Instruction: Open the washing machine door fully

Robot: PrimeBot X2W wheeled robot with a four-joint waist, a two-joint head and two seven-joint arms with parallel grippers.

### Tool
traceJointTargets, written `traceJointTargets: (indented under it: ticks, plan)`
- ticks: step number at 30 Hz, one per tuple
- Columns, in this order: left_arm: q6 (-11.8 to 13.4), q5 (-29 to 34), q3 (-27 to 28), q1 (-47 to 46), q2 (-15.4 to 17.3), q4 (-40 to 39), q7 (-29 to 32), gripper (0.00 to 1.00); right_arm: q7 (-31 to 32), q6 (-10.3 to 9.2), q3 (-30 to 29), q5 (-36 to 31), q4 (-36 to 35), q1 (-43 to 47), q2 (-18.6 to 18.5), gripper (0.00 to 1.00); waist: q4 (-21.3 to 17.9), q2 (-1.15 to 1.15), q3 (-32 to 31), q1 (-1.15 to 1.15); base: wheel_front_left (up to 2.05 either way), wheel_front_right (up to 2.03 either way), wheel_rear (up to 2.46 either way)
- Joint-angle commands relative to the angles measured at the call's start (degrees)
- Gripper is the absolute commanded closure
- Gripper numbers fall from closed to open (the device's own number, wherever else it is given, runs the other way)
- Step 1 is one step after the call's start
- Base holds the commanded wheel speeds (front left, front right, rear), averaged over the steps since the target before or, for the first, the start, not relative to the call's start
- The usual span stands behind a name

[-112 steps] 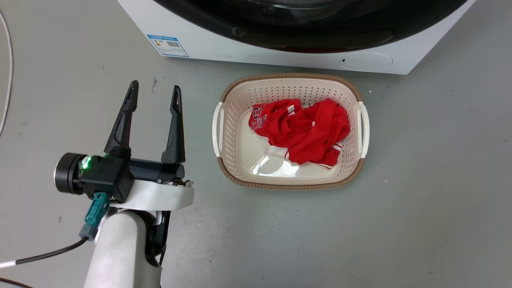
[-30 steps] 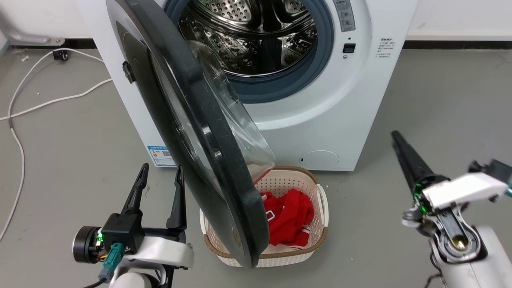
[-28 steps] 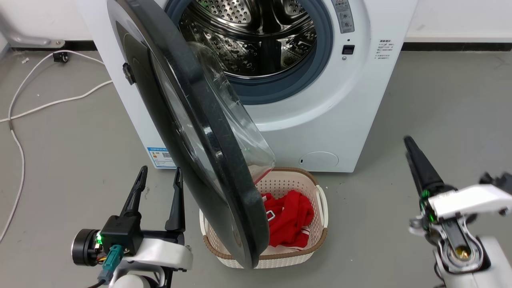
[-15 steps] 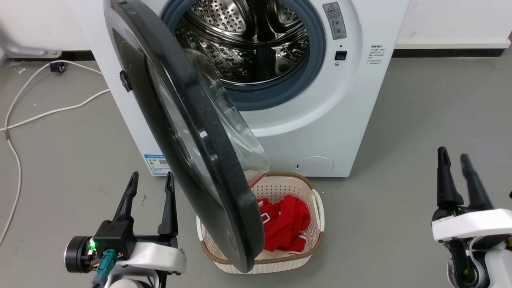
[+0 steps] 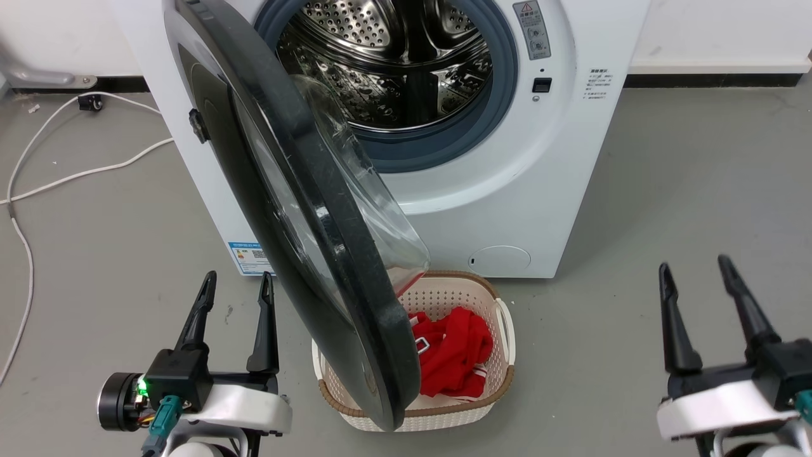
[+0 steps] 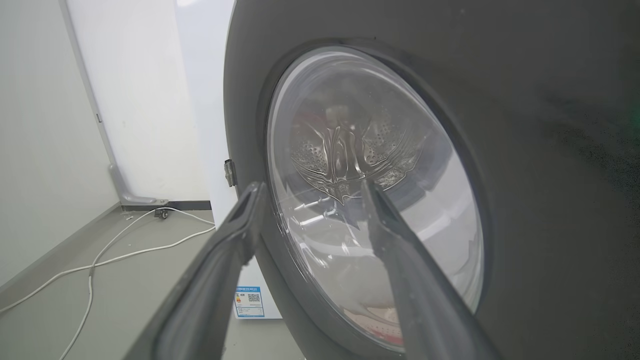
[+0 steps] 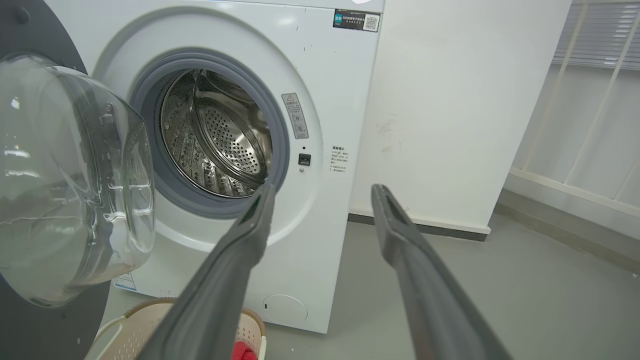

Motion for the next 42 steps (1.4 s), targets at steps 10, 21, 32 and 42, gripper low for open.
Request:
traceJointTargets:
  ticks: [10, 21, 32, 42]
  plan:
    - [-0.7, 0.76, 0.25, -0.31, 0.07, -0.14, -0.16, 0.0, -0.65, -0.04, 0.72, 6.61, 2.22, 4.31, 0.27, 0.0, -0.39, 0.0, 0.15, 0.0, 0.0, 0.0, 0.0]
    - [-0.92, 0.95, 0.43, -0.47, 0.12, -0.19, -0.16, 0.0, -1.04, -0.04, 0.53, 7.55, 2.99, 3.33, 0.28, 0.0, -0.8, 0.0, 0.29, 0.0, 0.0, 0.0, 0.0]
    - [-0.71, 0.64, 0.57, -1.01, 0.08, -1.16, -0.16, 1.0, -0.97, -0.04, 0.7, 8.56, 3.77, 3.21, 0.28, 0.0, -0.78, 0.0, 0.41, 0.0, 0.0, 0.0, 0.0]
    - [0.09, 1.23, 1.82, -3.86, 0.12, -13.93, -0.16, 1.0, -0.85, -0.04, 0.51, 9.75, 4.36, 2.92, 0.28, 0.0, -0.34, 0.0, 0.62, 0.0, 0.0, 0.0, 0.0]
